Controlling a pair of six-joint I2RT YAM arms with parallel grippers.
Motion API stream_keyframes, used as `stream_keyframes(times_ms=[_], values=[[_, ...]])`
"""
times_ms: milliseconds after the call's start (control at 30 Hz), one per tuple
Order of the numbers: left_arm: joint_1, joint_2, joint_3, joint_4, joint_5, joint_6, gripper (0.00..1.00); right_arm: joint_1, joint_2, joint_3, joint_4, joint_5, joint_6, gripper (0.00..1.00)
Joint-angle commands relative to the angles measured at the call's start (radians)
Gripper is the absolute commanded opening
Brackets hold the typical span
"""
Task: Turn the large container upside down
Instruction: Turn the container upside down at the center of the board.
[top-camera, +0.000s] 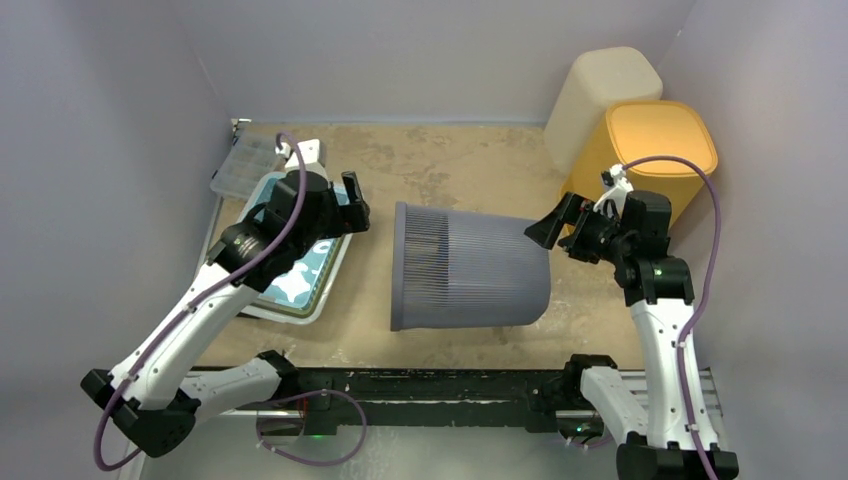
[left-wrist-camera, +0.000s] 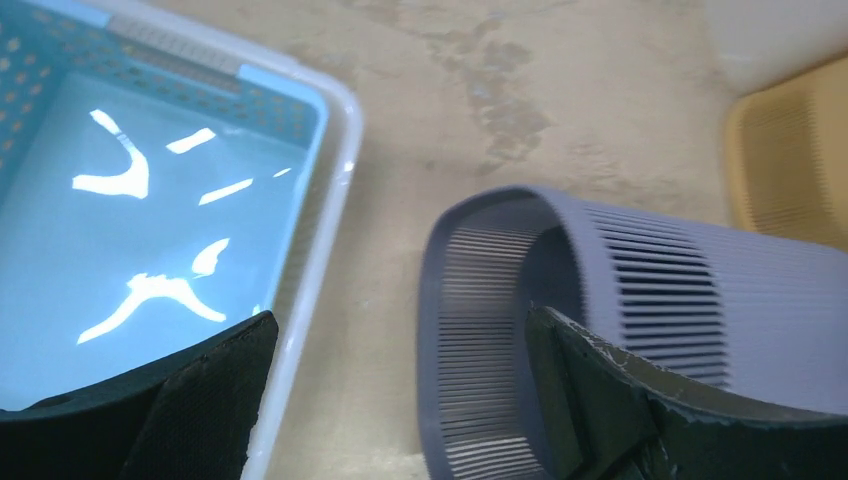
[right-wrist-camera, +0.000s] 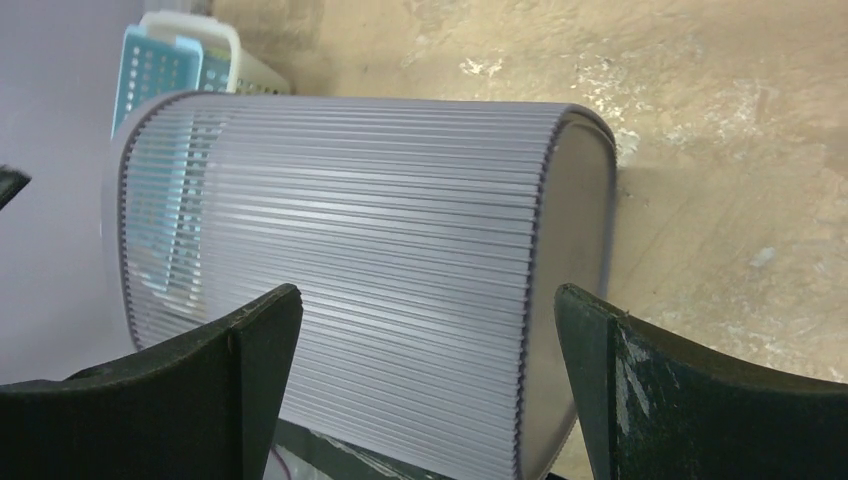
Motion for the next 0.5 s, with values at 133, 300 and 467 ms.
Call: stream_keyframes(times_ms=[133, 300, 467], values=[[-0.005, 0.021, 0.028, 0.152, 0.397, 0.082, 0.88, 0.003, -0.016, 0.058, -0.059, 0.26, 0.101, 0.99], [-0.025, 0.066, 0.02, 0.161, 0.486, 0.075, 0.8, 0.003, -0.02, 0.017, -0.068, 0.292, 0.13, 0.99], [-0.027, 0.075, 0.024, 0.158, 0.515, 0.087, 0.75, 0.003, -0.033, -0.02, -0.039, 0.257, 0.15, 0.99]])
